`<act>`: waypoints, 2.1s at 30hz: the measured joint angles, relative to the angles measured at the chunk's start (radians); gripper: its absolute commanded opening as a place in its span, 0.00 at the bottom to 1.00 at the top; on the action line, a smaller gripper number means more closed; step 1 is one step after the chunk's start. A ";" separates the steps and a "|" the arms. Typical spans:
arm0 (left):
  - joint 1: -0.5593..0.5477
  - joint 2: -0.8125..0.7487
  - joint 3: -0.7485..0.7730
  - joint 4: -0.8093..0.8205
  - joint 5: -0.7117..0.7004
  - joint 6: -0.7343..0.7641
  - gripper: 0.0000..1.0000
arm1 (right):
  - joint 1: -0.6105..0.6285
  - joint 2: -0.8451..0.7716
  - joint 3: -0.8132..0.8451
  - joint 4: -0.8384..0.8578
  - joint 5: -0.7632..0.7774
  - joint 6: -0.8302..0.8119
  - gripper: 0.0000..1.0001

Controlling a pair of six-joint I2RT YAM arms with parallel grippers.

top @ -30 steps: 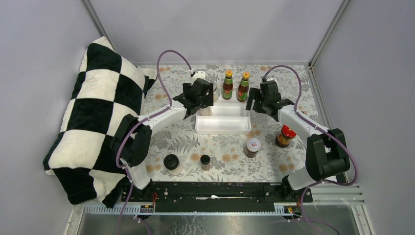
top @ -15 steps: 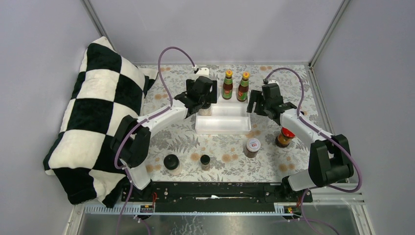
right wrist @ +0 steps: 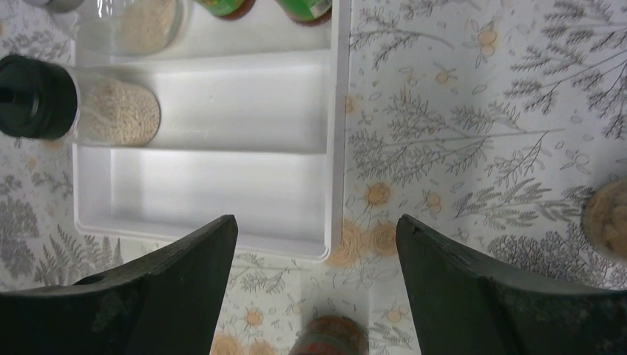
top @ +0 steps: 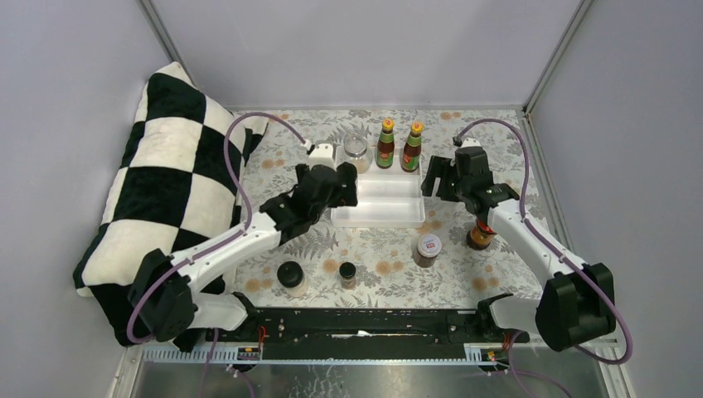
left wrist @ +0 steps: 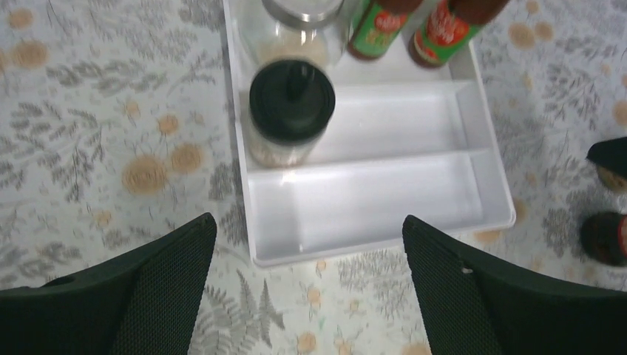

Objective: Organize the condiment bottles
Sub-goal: Pick up the bottle from the corner of the board.

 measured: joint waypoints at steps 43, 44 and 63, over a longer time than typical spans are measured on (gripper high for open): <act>-0.605 0.053 0.036 -1.208 -0.510 -1.373 0.99 | 0.304 -0.203 -0.133 -0.153 0.080 0.055 0.93; -0.618 0.069 0.040 -1.219 -0.513 -1.387 0.99 | 0.304 -0.203 -0.133 -0.153 0.080 0.055 0.93; -0.777 0.131 0.197 -1.251 -0.462 -1.439 0.99 | 0.313 -0.222 -0.157 -0.153 0.073 0.055 0.92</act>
